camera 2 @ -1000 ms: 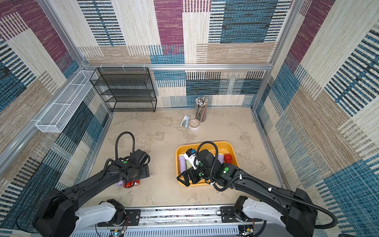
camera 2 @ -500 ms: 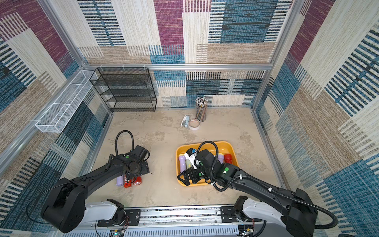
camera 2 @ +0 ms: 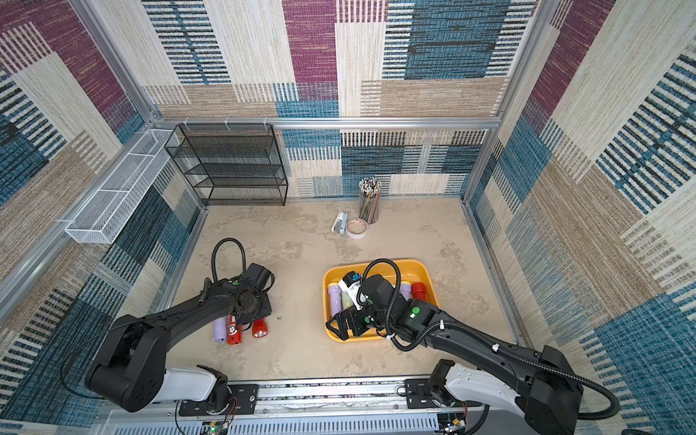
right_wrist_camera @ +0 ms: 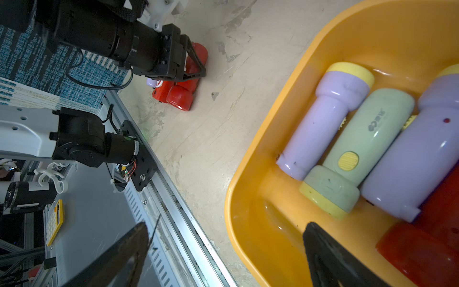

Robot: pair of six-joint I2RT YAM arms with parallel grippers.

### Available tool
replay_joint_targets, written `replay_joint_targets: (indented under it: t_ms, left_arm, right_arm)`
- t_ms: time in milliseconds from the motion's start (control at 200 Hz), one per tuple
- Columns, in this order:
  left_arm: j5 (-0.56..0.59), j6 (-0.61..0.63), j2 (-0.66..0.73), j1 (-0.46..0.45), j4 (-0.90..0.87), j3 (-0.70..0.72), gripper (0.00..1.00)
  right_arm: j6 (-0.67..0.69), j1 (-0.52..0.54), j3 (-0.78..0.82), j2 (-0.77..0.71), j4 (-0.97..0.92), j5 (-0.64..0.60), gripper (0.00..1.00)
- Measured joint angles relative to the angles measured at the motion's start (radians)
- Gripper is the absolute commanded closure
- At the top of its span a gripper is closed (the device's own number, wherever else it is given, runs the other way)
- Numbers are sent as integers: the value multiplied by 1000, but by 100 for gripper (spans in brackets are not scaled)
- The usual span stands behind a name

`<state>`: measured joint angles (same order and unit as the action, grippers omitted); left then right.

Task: Put the flashlights into the storage boxes
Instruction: Pick up the flashlight from the center of the board.

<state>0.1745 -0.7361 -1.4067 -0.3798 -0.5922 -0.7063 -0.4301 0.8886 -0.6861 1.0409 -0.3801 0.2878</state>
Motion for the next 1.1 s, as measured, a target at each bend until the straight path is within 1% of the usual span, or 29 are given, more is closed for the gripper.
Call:
replay_joint_targets:
  t_ms: [110, 336, 481, 696, 786, 881, 1097]
  left_arm:
    - [-2, 3, -21, 0, 3, -18, 72]
    - [-53, 6, -10, 2, -1, -31, 78]
    - [-81, 6, 58, -1, -14, -37, 78]
    - [-133, 6, 143, -16, -43, -84, 76]
    - [-157, -3, 154, -52, -53, -122, 76]
    - [-168, -17, 146, -109, -56, -180, 74]
    - [-177, -38, 35, -275, -53, -359, 73]
  right_arm:
    - [-1, 0, 0, -3, -1, -7, 0]
    - [-8, 0, 1, -16, -4, -12, 0]
    - [-11, 0, 1, -32, -8, -13, 0]
    - [-2, 0, -24, -64, -66, -63, 0]
    - [5, 0, -40, -84, -92, -90, 0]
    - [12, 0, -52, -100, -124, -120, 0]
    - [7, 0, -78, -116, -195, -185, 0]
